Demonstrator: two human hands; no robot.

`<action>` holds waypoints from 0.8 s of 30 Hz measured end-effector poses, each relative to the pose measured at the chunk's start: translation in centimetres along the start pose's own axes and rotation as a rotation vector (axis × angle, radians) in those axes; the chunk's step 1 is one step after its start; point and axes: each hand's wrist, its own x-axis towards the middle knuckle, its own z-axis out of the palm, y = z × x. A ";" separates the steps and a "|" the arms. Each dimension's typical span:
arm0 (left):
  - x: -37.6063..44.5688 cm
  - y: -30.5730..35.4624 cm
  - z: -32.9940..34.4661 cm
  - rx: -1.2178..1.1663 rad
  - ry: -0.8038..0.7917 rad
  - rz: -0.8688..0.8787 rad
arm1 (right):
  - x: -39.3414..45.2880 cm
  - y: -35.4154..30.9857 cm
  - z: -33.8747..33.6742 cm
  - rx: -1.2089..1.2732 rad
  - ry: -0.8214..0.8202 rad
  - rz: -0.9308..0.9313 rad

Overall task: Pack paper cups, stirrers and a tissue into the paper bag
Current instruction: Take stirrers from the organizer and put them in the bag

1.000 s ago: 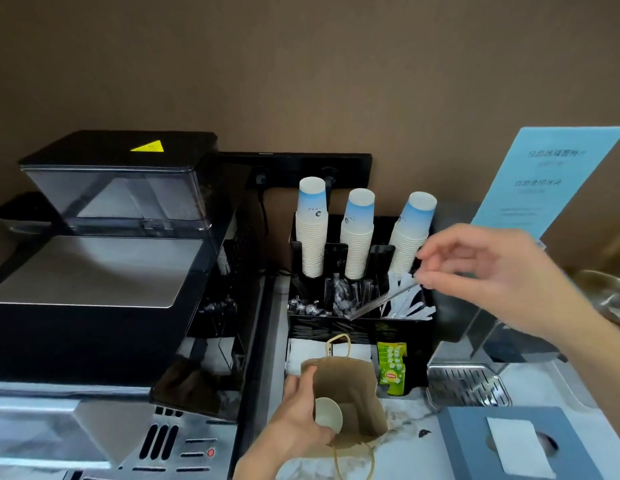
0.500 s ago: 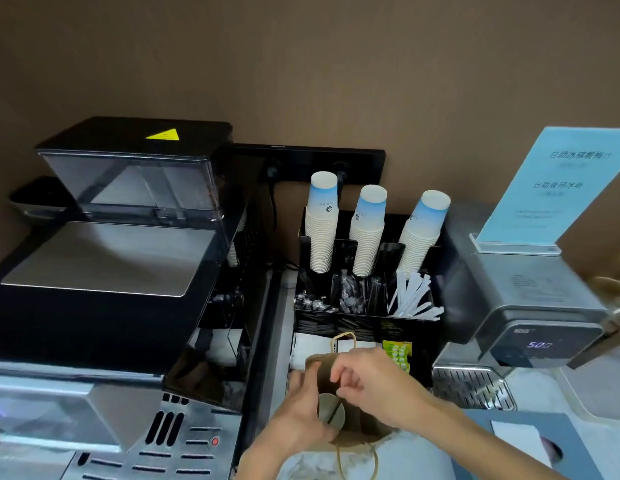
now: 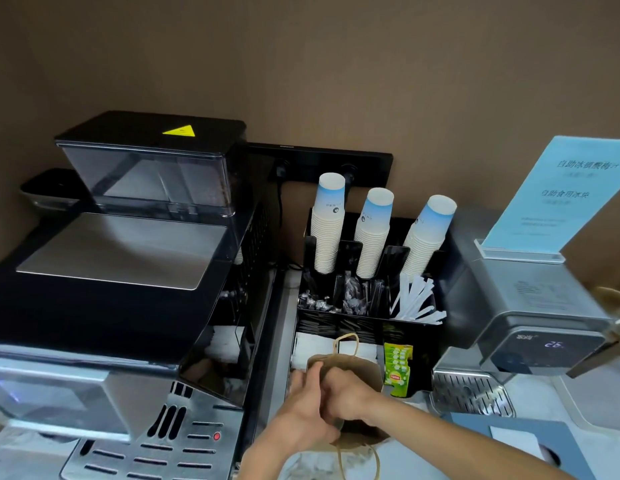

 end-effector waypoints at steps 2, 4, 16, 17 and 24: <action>0.0 -0.1 0.0 -0.009 -0.002 -0.004 | 0.1 -0.1 0.1 0.031 -0.025 0.009; 0.1 -0.2 0.0 -0.021 0.007 -0.008 | 0.0 0.0 -0.1 0.083 -0.093 0.011; -0.3 0.1 -0.1 -0.012 0.012 -0.001 | -1.6 1.0 -1.2 0.222 -0.203 -0.037; -0.3 0.2 -0.2 -0.011 0.010 -0.002 | -1.8 1.0 -1.5 0.196 -0.189 -0.051; -0.7 0.4 -0.5 0.006 0.012 -0.004 | -5.9 1.5 -4.3 0.265 0.000 -0.219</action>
